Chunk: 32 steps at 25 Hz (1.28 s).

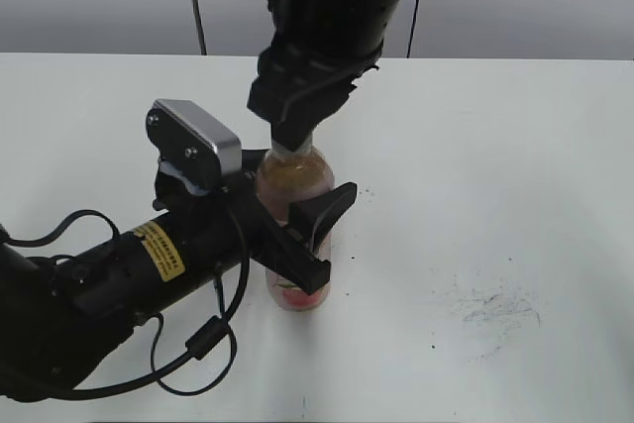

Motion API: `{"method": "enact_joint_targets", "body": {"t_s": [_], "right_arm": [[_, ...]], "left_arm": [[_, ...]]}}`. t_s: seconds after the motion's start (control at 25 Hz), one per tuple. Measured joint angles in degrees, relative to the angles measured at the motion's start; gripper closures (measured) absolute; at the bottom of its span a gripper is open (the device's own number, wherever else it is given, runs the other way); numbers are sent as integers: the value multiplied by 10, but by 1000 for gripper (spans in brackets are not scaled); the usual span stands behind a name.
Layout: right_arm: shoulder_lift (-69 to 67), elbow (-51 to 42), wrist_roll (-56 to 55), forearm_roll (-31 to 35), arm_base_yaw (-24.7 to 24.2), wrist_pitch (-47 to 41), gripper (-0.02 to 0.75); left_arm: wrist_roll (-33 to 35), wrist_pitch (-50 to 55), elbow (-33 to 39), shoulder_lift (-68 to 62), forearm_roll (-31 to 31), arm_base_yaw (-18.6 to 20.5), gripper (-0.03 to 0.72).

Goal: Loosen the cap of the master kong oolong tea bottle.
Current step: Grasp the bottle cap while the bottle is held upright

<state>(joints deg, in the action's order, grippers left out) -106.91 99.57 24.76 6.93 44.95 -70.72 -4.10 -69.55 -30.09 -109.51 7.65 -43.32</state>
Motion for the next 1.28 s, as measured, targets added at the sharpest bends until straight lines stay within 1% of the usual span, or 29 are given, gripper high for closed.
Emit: {"method": "enact_joint_targets", "body": {"t_s": [0.24, 0.44, 0.48, 0.68, 0.76, 1.0, 1.28], "right_arm": [[1, 0, 46, -4, 1, -1, 480], [1, 0, 40, -4, 1, -2, 478], [1, 0, 34, -4, 1, -2, 465], [0, -1, -44, -5, 1, 2, 353], [0, -1, -85, -8, 1, 2, 329], [0, -14, -199, -26, 1, 6, 311], [1, -33, -263, -22, 1, 7, 309]], "left_arm": [[5, 0, 0, 0, 3, 0, 241], [6, 0, 0, 0, 5, 0, 241], [6, 0, 0, 0, 5, 0, 241], [19, 0, -1, 0, 30, 0, 241], [20, 0, -1, 0, 33, 0, 241], [20, 0, -1, 0, 34, 0, 241], [21, 0, -1, 0, 35, -1, 241]]}}
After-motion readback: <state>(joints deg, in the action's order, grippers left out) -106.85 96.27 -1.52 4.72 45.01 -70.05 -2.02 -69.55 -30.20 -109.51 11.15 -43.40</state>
